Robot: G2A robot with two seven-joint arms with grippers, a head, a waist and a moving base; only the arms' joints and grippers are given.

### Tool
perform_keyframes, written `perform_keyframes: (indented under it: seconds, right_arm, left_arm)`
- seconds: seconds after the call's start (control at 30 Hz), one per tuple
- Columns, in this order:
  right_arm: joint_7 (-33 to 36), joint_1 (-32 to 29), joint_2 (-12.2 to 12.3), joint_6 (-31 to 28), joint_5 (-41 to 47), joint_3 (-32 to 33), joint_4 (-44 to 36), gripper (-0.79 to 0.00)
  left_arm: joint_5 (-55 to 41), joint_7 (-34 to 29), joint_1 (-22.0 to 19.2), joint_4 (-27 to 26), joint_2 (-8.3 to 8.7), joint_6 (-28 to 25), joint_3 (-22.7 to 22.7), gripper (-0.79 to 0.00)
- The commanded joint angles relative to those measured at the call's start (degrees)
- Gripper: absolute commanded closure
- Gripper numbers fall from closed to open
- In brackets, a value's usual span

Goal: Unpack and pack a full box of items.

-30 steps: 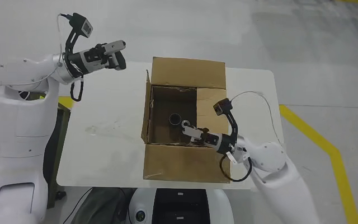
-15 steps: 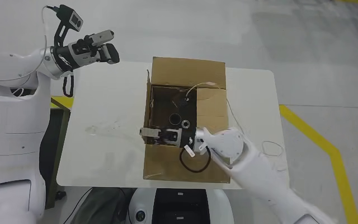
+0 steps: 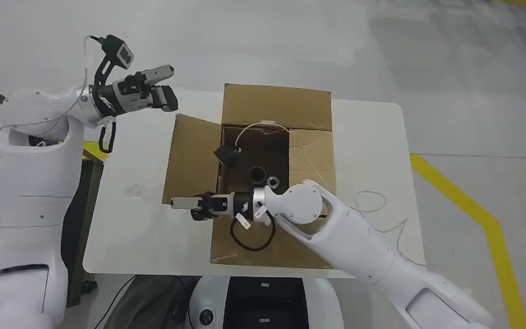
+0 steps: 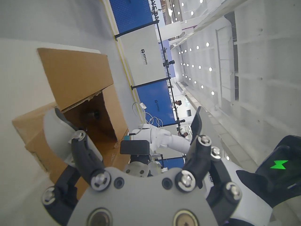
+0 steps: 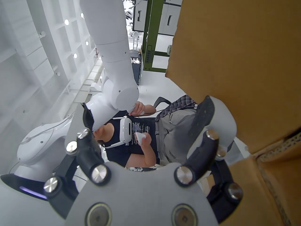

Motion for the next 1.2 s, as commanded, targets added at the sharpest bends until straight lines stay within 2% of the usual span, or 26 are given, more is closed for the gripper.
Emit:
perform_keyframes:
  seconds: [0.0, 0.27, 0.57, 0.97, 1.17]
  right_arm:
    - [0.1, -0.5, 0.1, 0.5, -0.7, 0.5, -1.2, -0.785]
    - [0.8, -4.7, 1.8, 3.5, -4.9, 4.4, -7.4, -0.785]
    - [0.9, -14.4, 5.4, 6.4, -10.7, 13.6, -17.9, -0.785]
    - [2.7, -24.5, 8.5, 7.5, -15.3, 22.9, -27.4, -0.785]
    - [3.9, -27.4, 9.4, 6.5, -14.8, 25.7, -28.9, -0.785]
  left_arm:
    - [0.3, -0.7, -0.7, 2.9, -0.28, 0.5, 2.1, -0.785]
    - [-0.1, -2.5, -4.7, 12.6, -1.75, -0.6, 8.5, -0.785]
    - [1.1, -3.1, -6.5, 20.3, -2.7, -2.3, 12.2, -0.785]
    - [0.9, -2.9, -8.1, 22.5, -4.8, -2.8, 17.9, -0.785]
    - [1.1, -3.1, -9.0, 22.6, -4.72, -3.8, 17.3, -0.785]
